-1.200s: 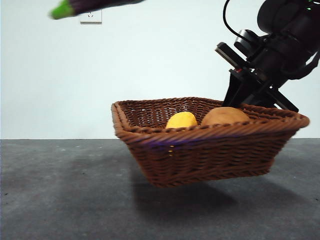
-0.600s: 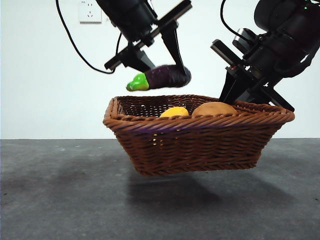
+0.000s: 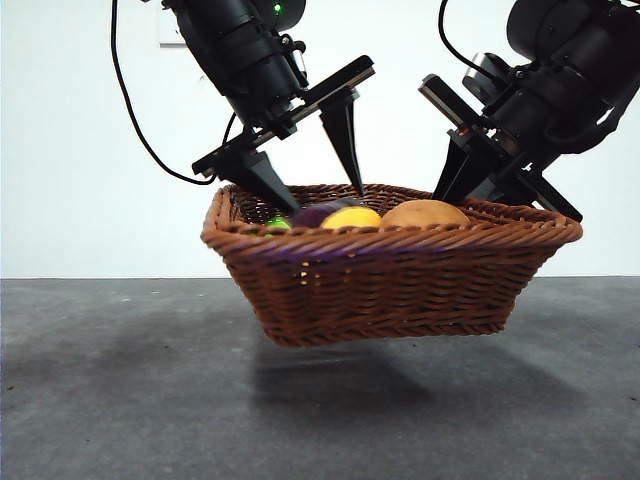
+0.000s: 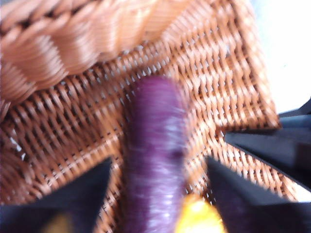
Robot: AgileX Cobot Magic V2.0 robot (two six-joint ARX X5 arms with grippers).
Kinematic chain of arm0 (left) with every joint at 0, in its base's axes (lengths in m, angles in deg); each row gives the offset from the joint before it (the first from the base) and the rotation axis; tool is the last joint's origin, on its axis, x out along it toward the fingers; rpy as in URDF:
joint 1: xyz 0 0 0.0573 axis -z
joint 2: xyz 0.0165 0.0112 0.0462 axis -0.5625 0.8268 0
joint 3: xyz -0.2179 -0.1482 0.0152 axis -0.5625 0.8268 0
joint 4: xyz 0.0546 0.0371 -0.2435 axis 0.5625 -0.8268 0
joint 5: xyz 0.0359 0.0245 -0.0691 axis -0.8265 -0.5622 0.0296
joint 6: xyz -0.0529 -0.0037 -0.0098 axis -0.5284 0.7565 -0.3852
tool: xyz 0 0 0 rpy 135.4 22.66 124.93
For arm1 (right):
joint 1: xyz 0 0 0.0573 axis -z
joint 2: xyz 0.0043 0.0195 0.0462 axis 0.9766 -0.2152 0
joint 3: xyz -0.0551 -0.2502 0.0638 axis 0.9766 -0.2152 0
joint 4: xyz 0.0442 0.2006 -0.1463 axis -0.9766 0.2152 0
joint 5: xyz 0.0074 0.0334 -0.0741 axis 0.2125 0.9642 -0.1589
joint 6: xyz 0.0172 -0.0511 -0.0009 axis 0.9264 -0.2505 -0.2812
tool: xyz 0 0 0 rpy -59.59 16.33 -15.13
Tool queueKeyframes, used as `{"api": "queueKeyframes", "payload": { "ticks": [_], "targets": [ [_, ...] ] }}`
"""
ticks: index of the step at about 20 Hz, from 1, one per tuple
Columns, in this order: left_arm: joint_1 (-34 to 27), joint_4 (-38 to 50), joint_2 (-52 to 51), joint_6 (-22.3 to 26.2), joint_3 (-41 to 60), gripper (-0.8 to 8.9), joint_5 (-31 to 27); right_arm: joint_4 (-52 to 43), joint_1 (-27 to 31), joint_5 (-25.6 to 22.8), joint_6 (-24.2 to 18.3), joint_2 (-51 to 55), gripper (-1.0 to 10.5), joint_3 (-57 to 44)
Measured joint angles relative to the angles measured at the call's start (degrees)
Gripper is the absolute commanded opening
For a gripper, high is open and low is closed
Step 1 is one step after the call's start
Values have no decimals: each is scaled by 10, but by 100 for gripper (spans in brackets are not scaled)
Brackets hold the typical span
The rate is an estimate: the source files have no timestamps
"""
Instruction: Help me put the vegetables on the table into the basket
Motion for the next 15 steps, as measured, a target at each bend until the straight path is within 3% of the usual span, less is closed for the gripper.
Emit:
{"api": "queueKeyframes", "payload": {
  "ticks": [5,11,12,14,15],
  "targets": [
    [0,-3,-17,30,0,377,2,12,0,-2,0,0,-12,0],
    [-22,-24,-202,104,0,372,0,13,0,17,0,0,-12,0],
    [-28,-27,-245,116,0,329,0,17,0,20,0,1,-12,2],
    [-47,-56,-331,146,0,-6,-19,52,4,21,-3,6,-12,27],
    [-57,-77,-371,164,0,-8,-50,82,7,20,-11,15,-12,52]
  ]
}}
